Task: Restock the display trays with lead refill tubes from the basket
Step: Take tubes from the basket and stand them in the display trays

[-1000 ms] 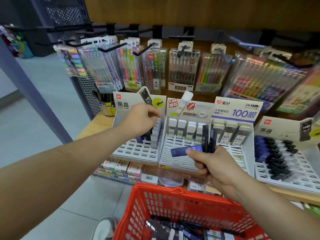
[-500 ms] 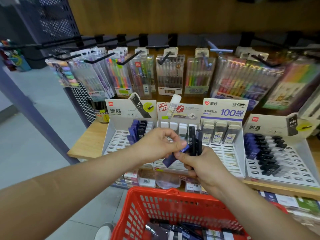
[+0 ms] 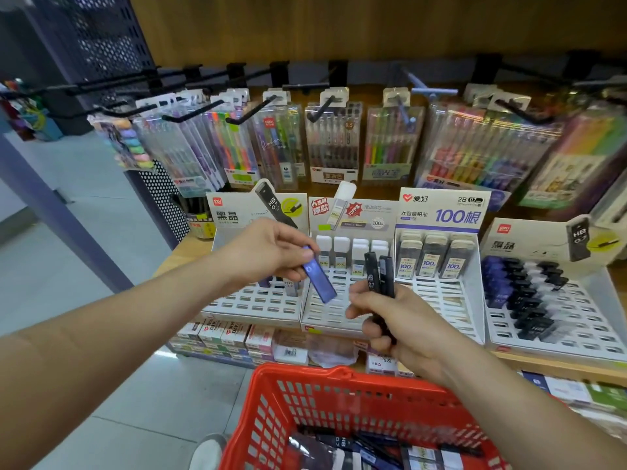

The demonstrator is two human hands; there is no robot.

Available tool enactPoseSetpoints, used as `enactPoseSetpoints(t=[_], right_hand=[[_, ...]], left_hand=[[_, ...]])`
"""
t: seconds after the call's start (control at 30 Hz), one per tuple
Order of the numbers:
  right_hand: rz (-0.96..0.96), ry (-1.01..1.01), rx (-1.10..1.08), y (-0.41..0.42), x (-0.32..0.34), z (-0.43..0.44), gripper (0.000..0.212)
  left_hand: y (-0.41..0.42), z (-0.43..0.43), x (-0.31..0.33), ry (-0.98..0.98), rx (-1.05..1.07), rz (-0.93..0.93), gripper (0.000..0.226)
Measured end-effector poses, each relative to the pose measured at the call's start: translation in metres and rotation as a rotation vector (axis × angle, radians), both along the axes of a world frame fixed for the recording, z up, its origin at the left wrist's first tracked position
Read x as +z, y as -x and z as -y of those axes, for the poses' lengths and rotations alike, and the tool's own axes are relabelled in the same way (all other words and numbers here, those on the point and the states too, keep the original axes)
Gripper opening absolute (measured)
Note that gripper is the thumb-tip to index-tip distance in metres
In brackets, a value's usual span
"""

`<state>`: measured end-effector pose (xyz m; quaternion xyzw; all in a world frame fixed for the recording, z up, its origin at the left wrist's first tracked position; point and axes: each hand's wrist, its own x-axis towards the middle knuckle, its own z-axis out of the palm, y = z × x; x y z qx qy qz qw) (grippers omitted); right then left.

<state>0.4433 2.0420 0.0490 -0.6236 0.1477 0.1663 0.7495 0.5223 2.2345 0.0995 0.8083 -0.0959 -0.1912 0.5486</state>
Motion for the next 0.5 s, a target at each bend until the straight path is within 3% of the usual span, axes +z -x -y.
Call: enactPoseSetpoints(t=[0.13,0.27,0.5], right_hand=[[-0.061,-0.146,-0.062,0.000,-0.001,0.008,0.017],[-0.037,-0.147,0.003,0.012,0.001,0.027,0.022],[0.039,0.235,-0.183,0.042,-0.011,0.102,0.020]], left_hand=[[-0.009,-0.021,0.007,-0.022,0.038,-0.007,0.013],[-0.005,-0.011,0.016,-0.193,-0.010,0.070,0.013],[0.020,0.061,0.033,-0.161,-0.088,0.208,0.004]])
